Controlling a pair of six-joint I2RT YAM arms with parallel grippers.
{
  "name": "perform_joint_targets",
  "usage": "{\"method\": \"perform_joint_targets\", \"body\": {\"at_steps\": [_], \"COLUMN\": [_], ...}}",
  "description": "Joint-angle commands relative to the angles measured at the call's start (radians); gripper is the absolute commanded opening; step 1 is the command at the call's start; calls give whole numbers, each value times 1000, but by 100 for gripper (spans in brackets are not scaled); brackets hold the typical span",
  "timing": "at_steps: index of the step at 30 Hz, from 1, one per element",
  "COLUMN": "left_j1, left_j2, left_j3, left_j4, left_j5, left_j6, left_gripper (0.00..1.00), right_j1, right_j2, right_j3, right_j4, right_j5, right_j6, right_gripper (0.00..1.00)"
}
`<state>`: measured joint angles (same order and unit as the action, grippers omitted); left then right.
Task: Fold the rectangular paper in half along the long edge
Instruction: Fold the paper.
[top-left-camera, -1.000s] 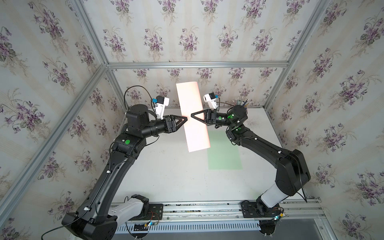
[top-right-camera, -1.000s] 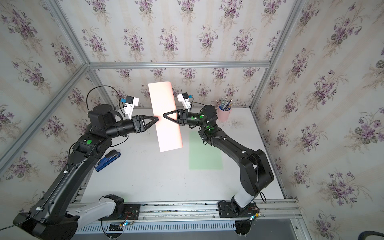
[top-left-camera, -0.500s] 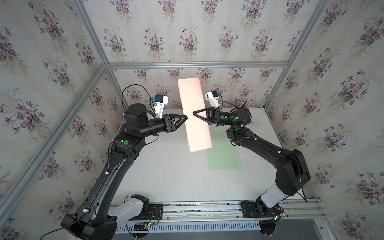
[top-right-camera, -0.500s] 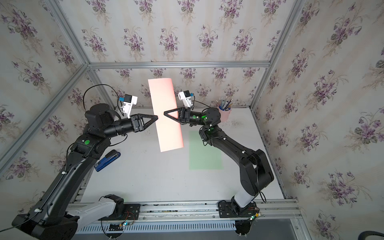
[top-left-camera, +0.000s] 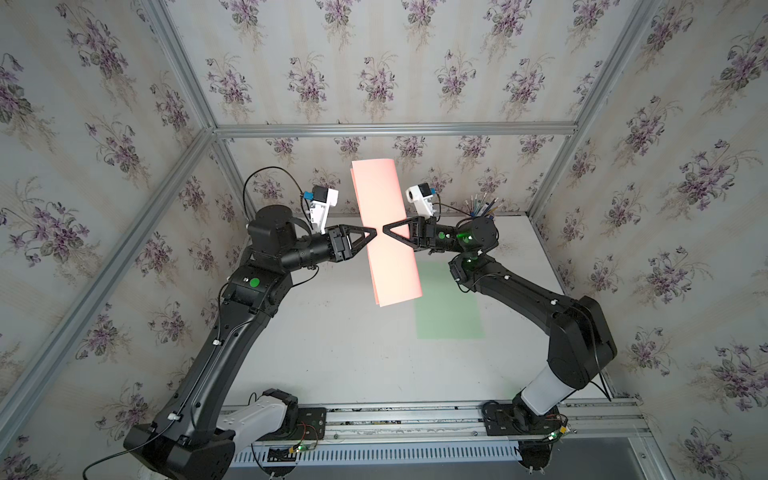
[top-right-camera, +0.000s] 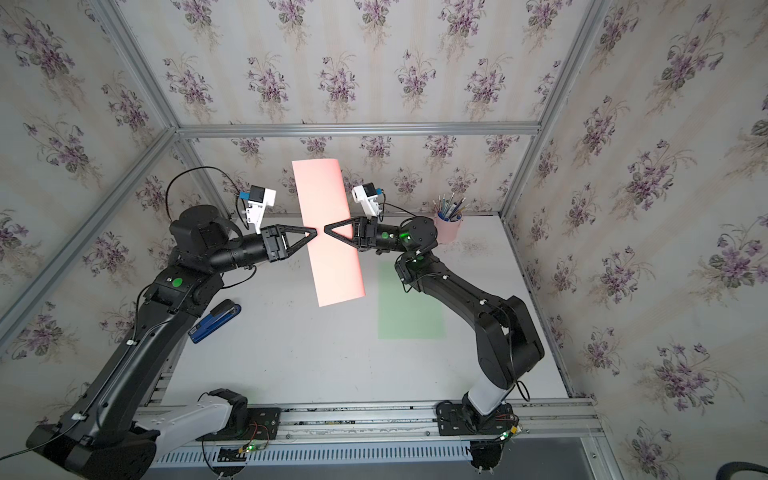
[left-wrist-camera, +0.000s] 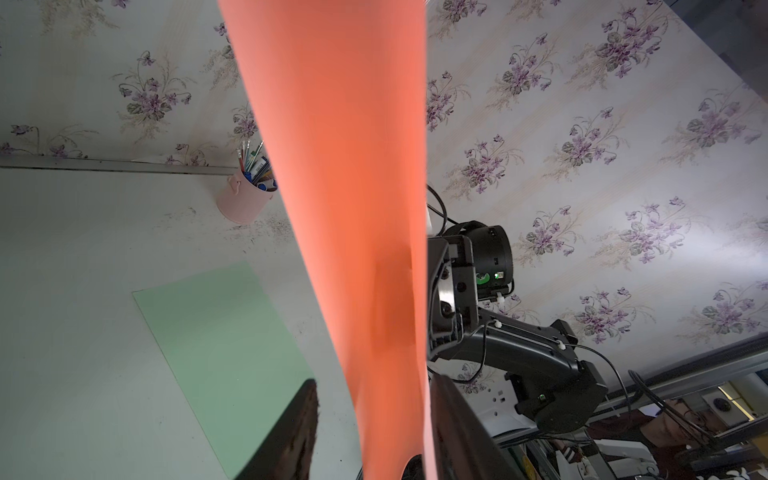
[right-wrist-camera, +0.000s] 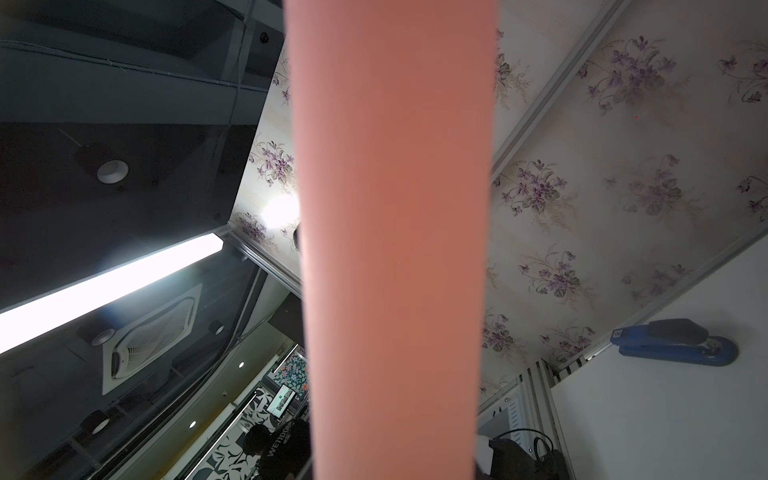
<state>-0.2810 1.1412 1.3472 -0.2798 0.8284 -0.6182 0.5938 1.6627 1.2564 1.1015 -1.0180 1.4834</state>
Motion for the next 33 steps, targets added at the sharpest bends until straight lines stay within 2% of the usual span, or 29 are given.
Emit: {"method": "perform_joint_targets", "body": {"at_steps": [1, 11, 23, 33], "left_j1": [-1, -3, -3, -3], "left_j2": [5, 8, 7, 7], "left_j3": [0, -5, -7, -3], "left_j4": [50, 62, 61, 53], "left_j5": [24, 29, 28, 24], "left_j6": [-8, -13, -5, 0], "left_gripper": [42, 38, 27, 21], "right_j1": [3, 9, 12, 13], "right_j2": [12, 43, 57, 67], "right_j3": [13, 38, 44, 41], "right_j4": [62, 110, 147, 197], "right_j5": [-7, -2, -7, -16], "right_j6": [19, 55, 87, 123], "right_gripper": [26, 26, 25, 26]}}
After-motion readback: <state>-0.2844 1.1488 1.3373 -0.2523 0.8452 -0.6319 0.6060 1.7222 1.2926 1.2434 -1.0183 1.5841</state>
